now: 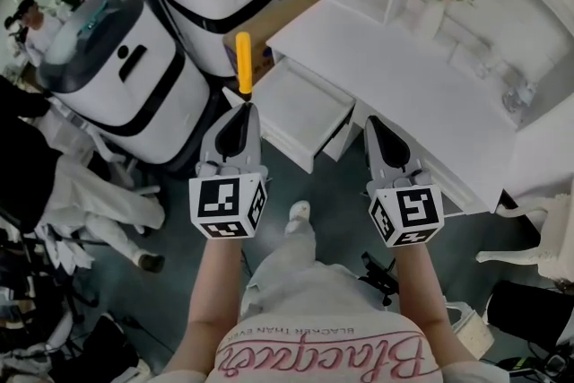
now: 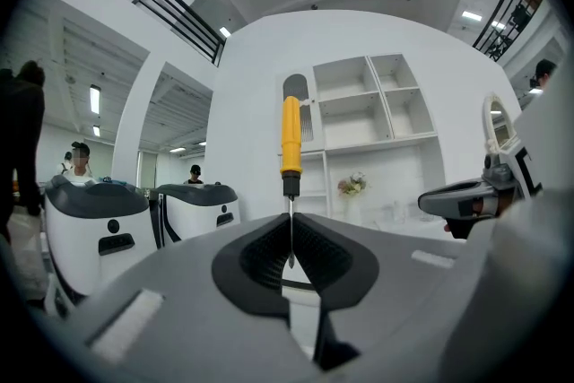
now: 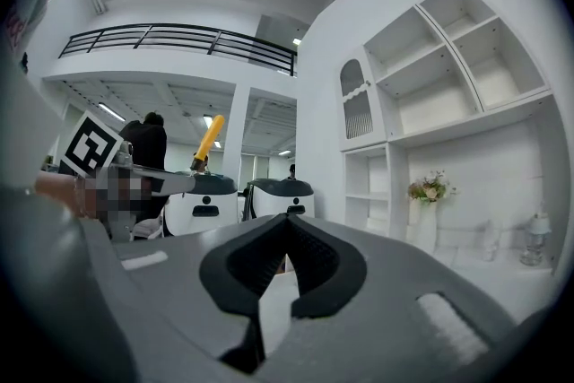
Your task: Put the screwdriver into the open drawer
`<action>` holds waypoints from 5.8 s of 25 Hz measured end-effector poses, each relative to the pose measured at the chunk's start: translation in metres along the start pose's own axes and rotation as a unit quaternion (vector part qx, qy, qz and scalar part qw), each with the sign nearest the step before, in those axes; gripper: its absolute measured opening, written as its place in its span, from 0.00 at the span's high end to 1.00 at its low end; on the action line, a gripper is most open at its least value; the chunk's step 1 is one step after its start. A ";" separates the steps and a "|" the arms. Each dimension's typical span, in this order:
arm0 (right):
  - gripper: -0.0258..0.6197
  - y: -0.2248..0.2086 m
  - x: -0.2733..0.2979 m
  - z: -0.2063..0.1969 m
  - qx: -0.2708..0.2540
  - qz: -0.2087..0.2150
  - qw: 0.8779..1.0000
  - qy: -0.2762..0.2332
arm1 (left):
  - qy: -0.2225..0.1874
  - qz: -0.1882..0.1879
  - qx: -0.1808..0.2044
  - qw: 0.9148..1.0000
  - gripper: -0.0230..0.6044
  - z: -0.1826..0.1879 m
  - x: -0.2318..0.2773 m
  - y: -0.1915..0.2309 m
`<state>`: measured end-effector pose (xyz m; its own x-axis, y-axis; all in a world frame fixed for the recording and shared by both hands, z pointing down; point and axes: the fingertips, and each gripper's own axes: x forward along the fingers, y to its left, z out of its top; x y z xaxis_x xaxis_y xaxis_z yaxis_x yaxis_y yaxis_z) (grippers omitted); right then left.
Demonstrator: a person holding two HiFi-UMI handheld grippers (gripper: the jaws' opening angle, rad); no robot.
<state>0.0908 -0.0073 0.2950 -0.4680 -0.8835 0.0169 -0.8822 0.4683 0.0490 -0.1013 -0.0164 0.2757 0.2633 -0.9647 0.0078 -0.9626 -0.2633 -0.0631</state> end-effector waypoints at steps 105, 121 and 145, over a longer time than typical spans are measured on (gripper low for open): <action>0.96 -0.096 0.218 -0.168 0.077 0.028 0.968 0.237 | 0.529 0.055 -0.358 0.767 0.91 -0.414 0.252 -0.022; 0.96 -0.113 0.207 -0.187 0.093 0.003 0.961 0.259 | 0.574 0.089 -0.354 0.733 0.91 -0.468 0.248 -0.015; 0.96 -0.102 0.201 -0.202 0.092 0.009 0.956 0.278 | 0.636 0.077 -0.347 0.685 0.91 -0.508 0.234 -0.027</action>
<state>0.0970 -0.2344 0.4951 -0.4289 -0.7190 0.5468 -0.8922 0.4321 -0.1317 -0.0458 -0.2401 0.7857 0.3126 -0.0937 0.9453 -0.8873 0.3264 0.3258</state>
